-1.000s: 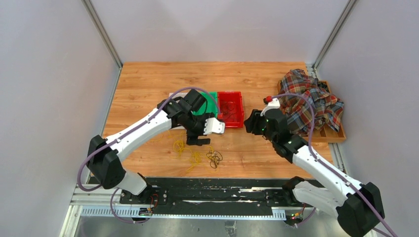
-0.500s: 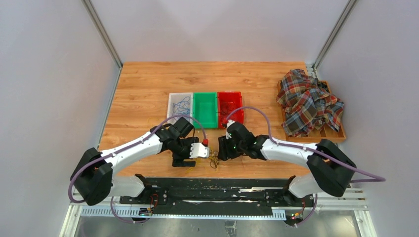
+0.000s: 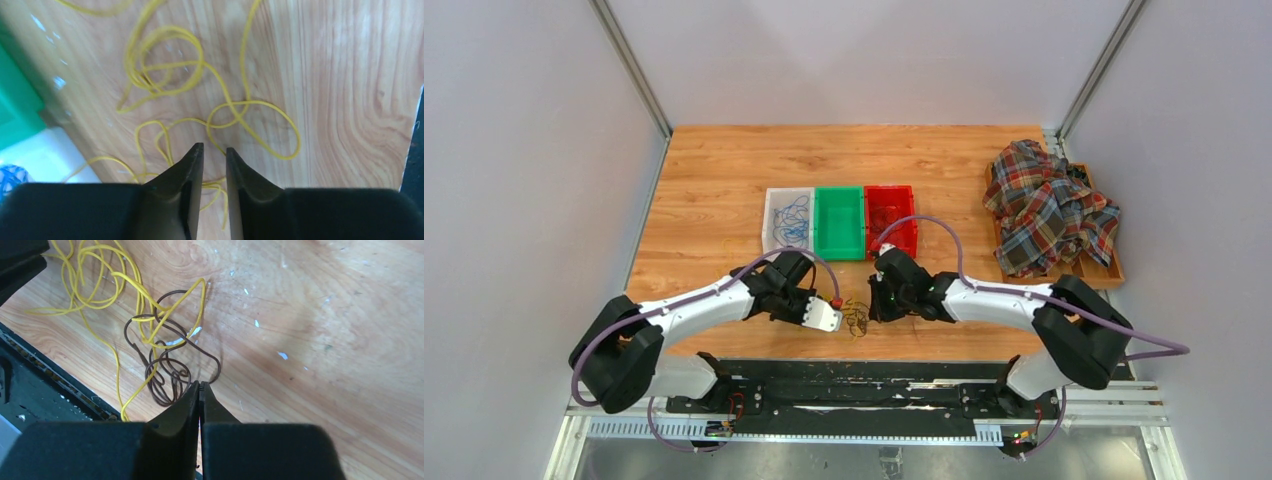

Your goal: Untangle the cables

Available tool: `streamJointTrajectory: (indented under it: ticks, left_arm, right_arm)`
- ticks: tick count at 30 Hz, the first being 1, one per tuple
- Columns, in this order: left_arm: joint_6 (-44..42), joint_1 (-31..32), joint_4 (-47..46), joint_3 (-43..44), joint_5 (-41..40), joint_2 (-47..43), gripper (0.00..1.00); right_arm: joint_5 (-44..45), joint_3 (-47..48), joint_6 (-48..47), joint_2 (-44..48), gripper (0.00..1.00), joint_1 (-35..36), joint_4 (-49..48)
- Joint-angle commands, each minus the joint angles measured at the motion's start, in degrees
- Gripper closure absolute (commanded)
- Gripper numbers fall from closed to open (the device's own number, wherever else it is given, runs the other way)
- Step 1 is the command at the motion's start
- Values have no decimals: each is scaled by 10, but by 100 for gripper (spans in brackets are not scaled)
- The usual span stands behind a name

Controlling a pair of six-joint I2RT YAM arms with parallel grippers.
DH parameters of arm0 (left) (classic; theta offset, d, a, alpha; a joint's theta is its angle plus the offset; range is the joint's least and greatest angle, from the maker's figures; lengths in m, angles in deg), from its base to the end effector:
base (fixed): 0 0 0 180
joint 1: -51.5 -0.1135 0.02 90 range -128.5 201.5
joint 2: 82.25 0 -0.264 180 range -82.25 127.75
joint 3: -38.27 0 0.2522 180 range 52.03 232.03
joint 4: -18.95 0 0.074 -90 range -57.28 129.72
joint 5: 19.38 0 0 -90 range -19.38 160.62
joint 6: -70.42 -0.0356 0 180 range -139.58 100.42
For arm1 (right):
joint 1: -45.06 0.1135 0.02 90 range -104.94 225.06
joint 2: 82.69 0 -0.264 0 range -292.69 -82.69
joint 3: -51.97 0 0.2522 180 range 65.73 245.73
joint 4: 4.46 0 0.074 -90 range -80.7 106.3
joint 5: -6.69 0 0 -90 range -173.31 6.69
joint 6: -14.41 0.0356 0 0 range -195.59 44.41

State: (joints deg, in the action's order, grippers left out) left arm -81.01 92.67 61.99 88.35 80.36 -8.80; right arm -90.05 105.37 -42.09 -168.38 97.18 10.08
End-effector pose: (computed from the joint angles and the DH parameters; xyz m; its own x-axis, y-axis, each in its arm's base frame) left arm 0.1616 -0.1493 0.1666 0.2847 0.9009 -0.3275 0.9405 -0.1963 0.2773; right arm 0.1736 0.2300 0.1623 -0.8333 -0.1785 -0.5233 -0.4476 0.7734 0.4490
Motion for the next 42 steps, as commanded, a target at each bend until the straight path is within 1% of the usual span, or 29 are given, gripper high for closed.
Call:
streamJointTrajectory:
  ticks: [1, 3, 5, 8, 11, 14, 16, 18, 19, 20, 21, 25, 27, 30, 31, 35, 36, 37, 40, 42]
  left_arm:
    - [-74, -23, -18, -29, -40, 2, 81]
    - [-85, -37, -9, -31, -46, 6, 93]
    - [-101, -48, -2, -37, -49, 5, 99]
    - [-117, -59, 1, -51, -48, -9, 99]
    - [-130, -61, 8, -65, -44, -31, 99]
    - [-141, -61, 11, -76, -49, -53, 99]
    - [-145, -63, 10, -82, -55, -63, 99]
    - [-144, -64, 12, -85, -53, -73, 99]
    - [-143, -64, 12, -86, -49, -79, 99]
    - [-142, -64, 12, -87, -48, -84, 99]
    - [-142, -64, 14, -88, -45, -87, 99]
    - [-142, -64, 15, -86, -44, -97, 99]
    - [-143, -65, 16, -86, -45, -101, 99]
    - [-149, -67, 14, -95, -50, -111, 99]
    - [-152, -68, 14, -99, -52, -115, 99]
    - [-172, -74, 14, -118, -58, -130, 99]
    - [-179, -75, 13, -123, -59, -134, 99]
    - [-187, -76, 11, -127, -60, -138, 99]
    - [-203, -77, 10, -138, -61, -147, 99]
    - [-217, -76, 11, -144, -65, -151, 99]
  right_arm:
    - [68, 16, -23, 61, 99, 4, 51]
    - [82, 15, -35, 91, 99, -4, 69]
    - [99, 13, -45, 128, 99, -13, 88]
    - [115, -1, -54, 178, 100, -34, 98]
    - [112, -19, -59, 205, 98, -44, 71]
    - [64, -27, -69, 191, 77, -31, 29]
    - [57, -15, -84, 161, 68, -4, 22]
    - [54, 12, -101, 124, 56, 27, 29]
    - [52, 24, -108, 97, 51, 41, 32]
    - [51, 35, -112, 76, 48, 53, 35]
    - [56, 47, -113, 53, 48, 63, 40]
    - [73, 81, -106, -13, 52, 83, 55]
    - [81, 96, -99, -33, 58, 85, 66]
    - [95, 119, -94, -58, 70, 85, 96]
    - [101, 121, -91, -60, 72, 85, 100]
    - [118, 121, -79, -60, 73, 84, 111]
    - [121, 122, -77, -62, 76, 84, 115]
    - [123, 125, -76, -65, 81, 84, 120]
    - [129, 129, -75, -59, 98, 84, 127]
    - [141, 128, -82, -40, 99, 83, 141]
